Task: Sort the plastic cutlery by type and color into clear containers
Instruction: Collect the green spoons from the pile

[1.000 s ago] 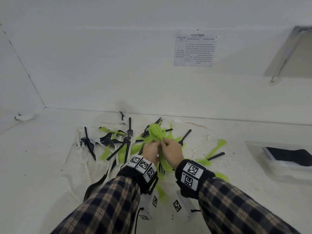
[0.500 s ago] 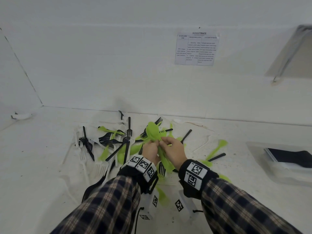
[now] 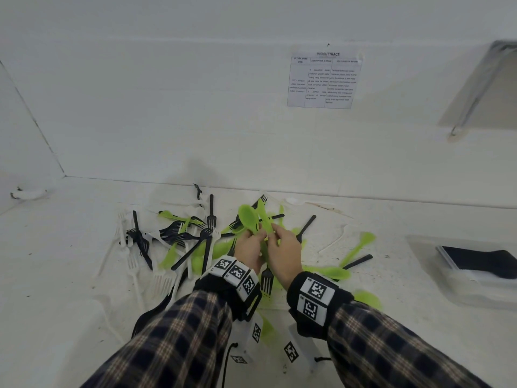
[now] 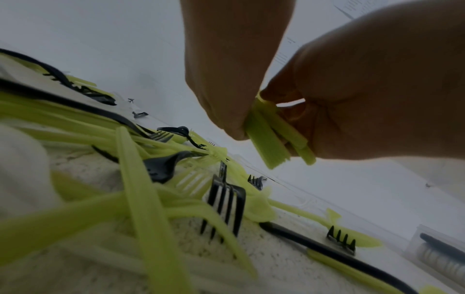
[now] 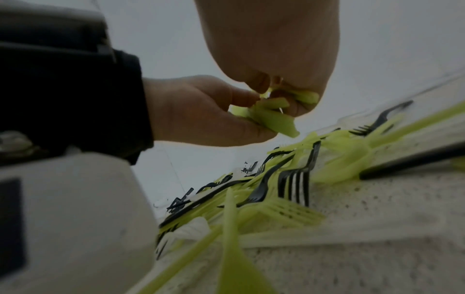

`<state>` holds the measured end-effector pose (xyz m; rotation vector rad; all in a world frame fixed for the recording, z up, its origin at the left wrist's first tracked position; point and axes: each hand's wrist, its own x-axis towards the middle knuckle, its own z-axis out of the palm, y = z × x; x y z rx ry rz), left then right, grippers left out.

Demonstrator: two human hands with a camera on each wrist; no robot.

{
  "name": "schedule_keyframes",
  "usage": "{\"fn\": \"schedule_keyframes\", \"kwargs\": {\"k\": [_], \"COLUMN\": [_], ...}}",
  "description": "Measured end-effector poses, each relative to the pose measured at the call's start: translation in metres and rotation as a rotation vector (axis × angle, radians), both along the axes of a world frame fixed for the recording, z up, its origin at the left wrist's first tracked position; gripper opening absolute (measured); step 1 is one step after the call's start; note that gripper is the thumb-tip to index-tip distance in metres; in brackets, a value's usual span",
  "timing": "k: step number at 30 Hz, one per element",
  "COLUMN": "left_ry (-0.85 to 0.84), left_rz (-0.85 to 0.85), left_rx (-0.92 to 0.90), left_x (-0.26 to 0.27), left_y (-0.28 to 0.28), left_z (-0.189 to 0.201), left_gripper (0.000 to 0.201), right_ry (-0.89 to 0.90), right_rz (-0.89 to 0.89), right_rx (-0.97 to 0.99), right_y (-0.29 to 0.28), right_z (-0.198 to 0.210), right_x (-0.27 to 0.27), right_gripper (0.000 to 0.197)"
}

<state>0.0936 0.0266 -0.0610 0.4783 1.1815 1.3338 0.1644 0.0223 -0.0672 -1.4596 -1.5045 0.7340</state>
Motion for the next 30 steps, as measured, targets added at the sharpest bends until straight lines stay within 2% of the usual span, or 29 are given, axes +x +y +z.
{"fn": "schedule_keyframes", "kwargs": {"k": [2,5,10,16,19,24,30], "left_ry": [0.037,0.083,0.172,0.146,0.197,0.044,0.081], "left_rz": [-0.009,-0.077,-0.165,-0.064,-0.059,-0.105,-0.088], "left_rx": [0.02,0.032,0.056,-0.008,-0.049,-0.053,-0.05], "left_x": [-0.001,-0.002,-0.001,-0.004,-0.003,0.005,0.007], "left_y": [-0.004,-0.009,-0.016,-0.015,-0.01,-0.012,-0.012], "left_z": [-0.001,-0.001,-0.002,-0.006,-0.007,0.004,-0.001], "left_gripper": [0.021,0.024,0.019,0.003,0.012,0.035,0.027], "right_ry": [0.097,0.195,0.171,0.242,0.226,0.198,0.13], "right_rz": [-0.04,-0.018,-0.015,-0.141,-0.089,-0.1,-0.117], "right_rx": [-0.019,-0.045,-0.115,-0.108,-0.109,-0.149,-0.208], "right_y": [-0.001,0.001,0.012,0.013,0.011,0.011,0.016], "right_z": [0.002,0.01,0.022,0.023,0.027,0.027,0.023], "right_x": [0.0,0.002,0.008,0.01,0.006,-0.002,-0.004], "right_gripper": [0.033,0.019,0.014,0.012,0.011,0.012,0.013]}}
